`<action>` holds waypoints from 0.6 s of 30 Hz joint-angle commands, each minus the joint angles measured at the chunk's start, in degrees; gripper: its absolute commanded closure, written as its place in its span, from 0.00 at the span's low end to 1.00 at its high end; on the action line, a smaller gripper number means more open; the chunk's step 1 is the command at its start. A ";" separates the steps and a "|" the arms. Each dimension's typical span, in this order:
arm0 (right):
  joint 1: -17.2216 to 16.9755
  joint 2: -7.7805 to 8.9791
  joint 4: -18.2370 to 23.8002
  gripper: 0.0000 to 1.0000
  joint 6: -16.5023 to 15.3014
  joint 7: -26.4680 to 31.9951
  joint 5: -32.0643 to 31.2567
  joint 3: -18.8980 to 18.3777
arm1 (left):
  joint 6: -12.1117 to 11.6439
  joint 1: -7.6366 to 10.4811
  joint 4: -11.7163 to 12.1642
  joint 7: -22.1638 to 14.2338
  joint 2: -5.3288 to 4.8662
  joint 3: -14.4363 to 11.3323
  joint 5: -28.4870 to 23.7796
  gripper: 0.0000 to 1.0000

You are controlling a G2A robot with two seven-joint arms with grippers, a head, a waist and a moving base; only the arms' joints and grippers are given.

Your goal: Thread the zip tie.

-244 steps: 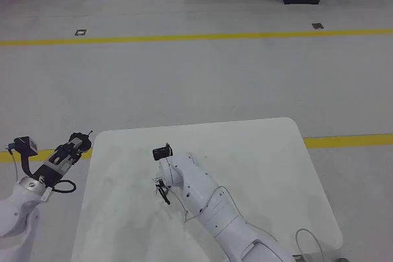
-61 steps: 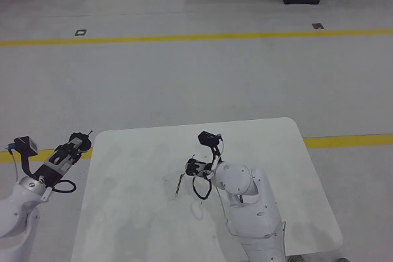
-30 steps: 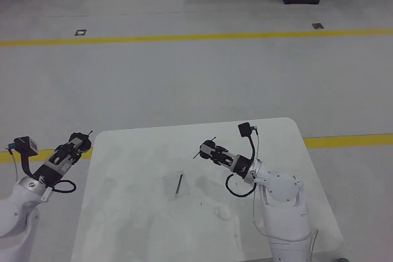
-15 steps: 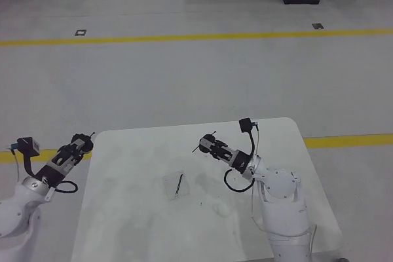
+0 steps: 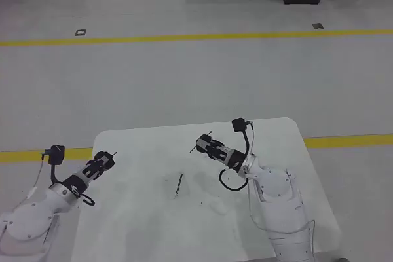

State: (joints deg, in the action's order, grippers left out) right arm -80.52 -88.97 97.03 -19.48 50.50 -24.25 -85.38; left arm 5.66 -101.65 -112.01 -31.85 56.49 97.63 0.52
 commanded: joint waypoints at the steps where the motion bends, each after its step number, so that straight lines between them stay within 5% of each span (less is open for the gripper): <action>1: -0.01 -0.02 0.02 1.00 0.00 0.03 0.00 -0.04 | 0.05 0.12 -0.01 -0.42 -0.01 -0.27 0.34 1.00; 10: -0.04 -0.01 0.03 1.00 0.00 -0.24 -0.19 0.02 | 0.00 0.15 -0.02 -0.31 0.00 -0.38 0.36 1.00; 18: 0.89 1.29 0.75 1.00 0.00 -7.29 -5.30 5.07 | 1.17 -0.48 -2.22 -0.10 0.16 -5.78 7.13 1.00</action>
State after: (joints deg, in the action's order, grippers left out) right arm -79.80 -87.89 97.84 -19.48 43.70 -28.91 -80.83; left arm 6.56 -102.09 -113.95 -32.15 56.65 92.42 6.45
